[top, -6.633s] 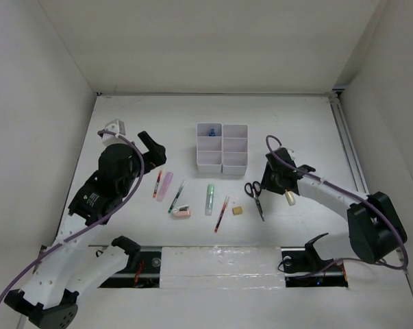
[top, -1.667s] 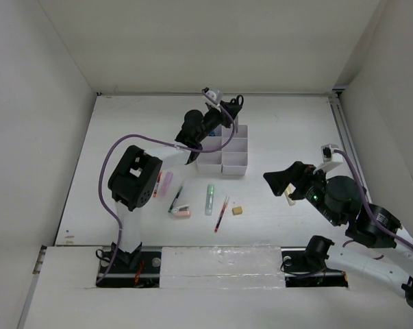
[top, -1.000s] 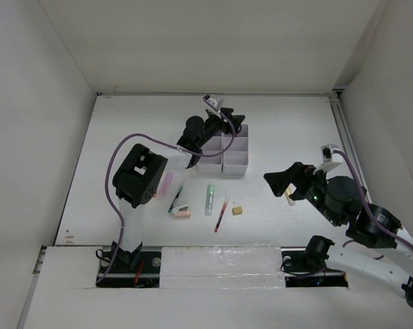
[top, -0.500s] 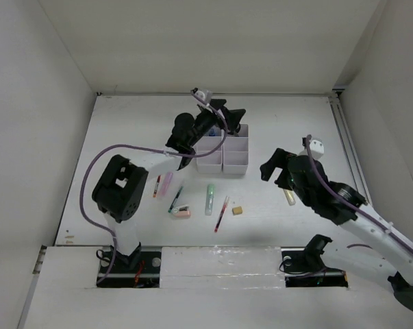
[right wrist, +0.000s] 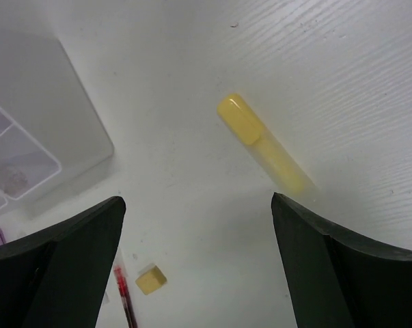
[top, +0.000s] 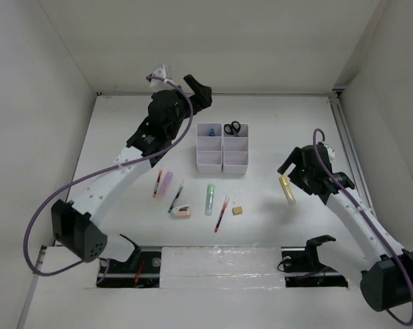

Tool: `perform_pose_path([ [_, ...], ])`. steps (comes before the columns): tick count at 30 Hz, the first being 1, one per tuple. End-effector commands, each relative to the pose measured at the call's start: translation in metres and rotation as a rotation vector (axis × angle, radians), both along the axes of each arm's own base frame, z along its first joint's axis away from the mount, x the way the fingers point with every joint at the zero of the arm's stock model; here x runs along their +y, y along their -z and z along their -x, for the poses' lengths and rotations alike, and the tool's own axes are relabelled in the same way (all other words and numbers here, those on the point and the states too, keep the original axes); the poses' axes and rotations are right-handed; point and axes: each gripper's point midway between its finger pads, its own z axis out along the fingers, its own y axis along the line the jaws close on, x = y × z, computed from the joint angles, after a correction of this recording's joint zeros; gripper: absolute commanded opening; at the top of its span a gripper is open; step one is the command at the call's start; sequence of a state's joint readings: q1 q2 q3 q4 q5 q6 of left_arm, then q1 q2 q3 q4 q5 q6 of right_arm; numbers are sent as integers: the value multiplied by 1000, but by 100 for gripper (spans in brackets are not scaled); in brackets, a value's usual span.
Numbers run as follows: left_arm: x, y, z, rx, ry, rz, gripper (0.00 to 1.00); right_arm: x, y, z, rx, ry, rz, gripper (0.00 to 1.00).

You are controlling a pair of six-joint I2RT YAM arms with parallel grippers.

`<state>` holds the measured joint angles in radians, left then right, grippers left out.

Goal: Sort the stationery into containers
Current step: Grab a piece of stationery with the right arm

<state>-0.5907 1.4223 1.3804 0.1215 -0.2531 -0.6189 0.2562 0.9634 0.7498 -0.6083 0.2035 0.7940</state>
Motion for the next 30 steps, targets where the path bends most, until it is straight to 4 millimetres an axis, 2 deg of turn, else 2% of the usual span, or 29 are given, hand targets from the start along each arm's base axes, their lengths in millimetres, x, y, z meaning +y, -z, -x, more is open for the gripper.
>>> perform_pose_path([
  [1,62,25,23,115,-206,21,100,8,19,-8,55,-54,-59,94],
  [2,66,24,28,111,-189,30,100,8,25,-6,81,-53,-55,94],
  [3,72,13,38,81,-186,28,100,5,25,-6,96,-44,-53,92],
  [6,81,12,47,58,-169,-39,100,-1,38,-8,150,-18,-28,92],
  [9,76,15,48,67,-117,-127,100,-2,56,-2,230,-16,-15,92],
  [11,72,23,43,107,-102,-181,100,-2,59,-5,256,-15,-10,92],
  [14,64,32,40,129,-65,-219,100,-2,85,4,377,-23,-5,92],
  [15,63,32,41,127,-50,-226,100,-2,94,4,418,-22,1,92],
  [20,52,21,44,78,21,-229,100,-8,107,4,502,-12,45,88],
  [24,48,16,48,57,54,-227,100,-6,116,13,559,-18,81,75],
  [27,47,14,50,36,70,-237,100,0,120,19,590,-29,113,59],
  [28,47,14,50,36,70,-237,100,2,120,16,587,-38,126,45],
  [30,48,14,49,36,60,-238,100,5,120,20,586,-27,119,27],
])
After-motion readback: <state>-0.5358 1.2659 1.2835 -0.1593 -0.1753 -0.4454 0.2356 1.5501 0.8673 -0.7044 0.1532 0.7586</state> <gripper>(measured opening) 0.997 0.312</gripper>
